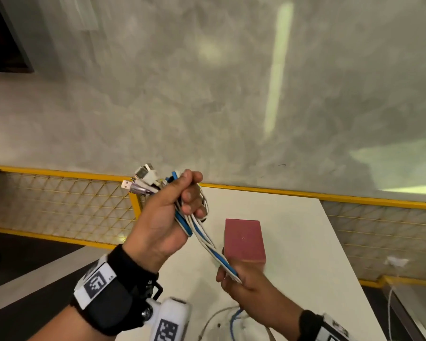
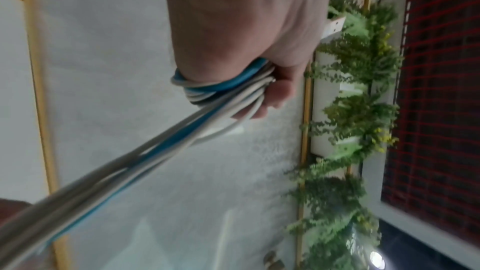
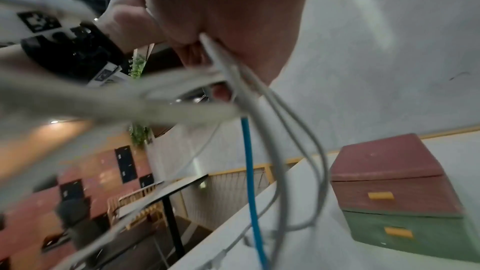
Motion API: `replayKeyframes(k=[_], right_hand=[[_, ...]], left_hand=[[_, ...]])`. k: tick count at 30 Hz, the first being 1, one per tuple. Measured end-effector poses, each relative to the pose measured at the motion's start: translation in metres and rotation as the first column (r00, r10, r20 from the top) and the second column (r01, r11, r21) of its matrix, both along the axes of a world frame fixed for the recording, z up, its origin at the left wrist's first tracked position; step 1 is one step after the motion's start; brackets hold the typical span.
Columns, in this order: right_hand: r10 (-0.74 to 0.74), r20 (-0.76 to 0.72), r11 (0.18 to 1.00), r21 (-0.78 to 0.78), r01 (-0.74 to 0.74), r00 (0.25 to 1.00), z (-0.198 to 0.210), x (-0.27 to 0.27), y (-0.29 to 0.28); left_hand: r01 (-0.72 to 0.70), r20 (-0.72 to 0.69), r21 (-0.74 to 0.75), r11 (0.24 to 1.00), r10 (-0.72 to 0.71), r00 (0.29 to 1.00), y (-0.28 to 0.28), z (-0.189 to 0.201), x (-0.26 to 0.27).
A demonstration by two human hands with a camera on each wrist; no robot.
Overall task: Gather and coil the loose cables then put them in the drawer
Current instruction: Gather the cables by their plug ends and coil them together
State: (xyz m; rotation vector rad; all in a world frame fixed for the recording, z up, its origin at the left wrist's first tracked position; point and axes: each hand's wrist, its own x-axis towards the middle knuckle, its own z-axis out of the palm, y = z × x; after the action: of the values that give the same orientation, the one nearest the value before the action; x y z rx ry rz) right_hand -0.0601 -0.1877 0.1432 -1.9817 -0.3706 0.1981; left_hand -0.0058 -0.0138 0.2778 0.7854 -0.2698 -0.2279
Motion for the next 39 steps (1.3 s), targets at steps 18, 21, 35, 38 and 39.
replayKeyframes(k=[18, 21, 35, 38, 39], right_hand=[[0.108, -0.18, 0.994, -0.016, -0.112, 0.978, 0.005, 0.005, -0.036], [0.118, -0.082, 0.973, 0.209, -0.099, 0.99, 0.042, 0.012, -0.008], [-0.326, -0.17, 0.945, -0.073, 0.318, 0.93, -0.093, 0.016, -0.026], [-0.385, -0.21, 0.922, -0.122, 0.367, 0.899, -0.118, 0.01, -0.04], [-0.393, -0.216, 0.918, -0.152, 0.367, 0.894, -0.125, 0.009, -0.044]], left_hand=[[-0.054, 0.119, 0.085, 0.995, 0.044, 0.992, -0.007, -0.005, 0.005], [-0.016, 0.126, 0.111, 0.994, 0.002, 0.992, -0.019, -0.01, 0.0], [-0.037, 0.213, 0.037, 0.999, 0.028, 0.977, -0.002, 0.022, 0.007], [0.003, 0.141, 0.003, 1.0, -0.004, 0.99, -0.01, 0.018, 0.002], [0.027, 0.134, -0.016, 1.0, -0.024, 0.991, -0.012, 0.019, -0.001]])
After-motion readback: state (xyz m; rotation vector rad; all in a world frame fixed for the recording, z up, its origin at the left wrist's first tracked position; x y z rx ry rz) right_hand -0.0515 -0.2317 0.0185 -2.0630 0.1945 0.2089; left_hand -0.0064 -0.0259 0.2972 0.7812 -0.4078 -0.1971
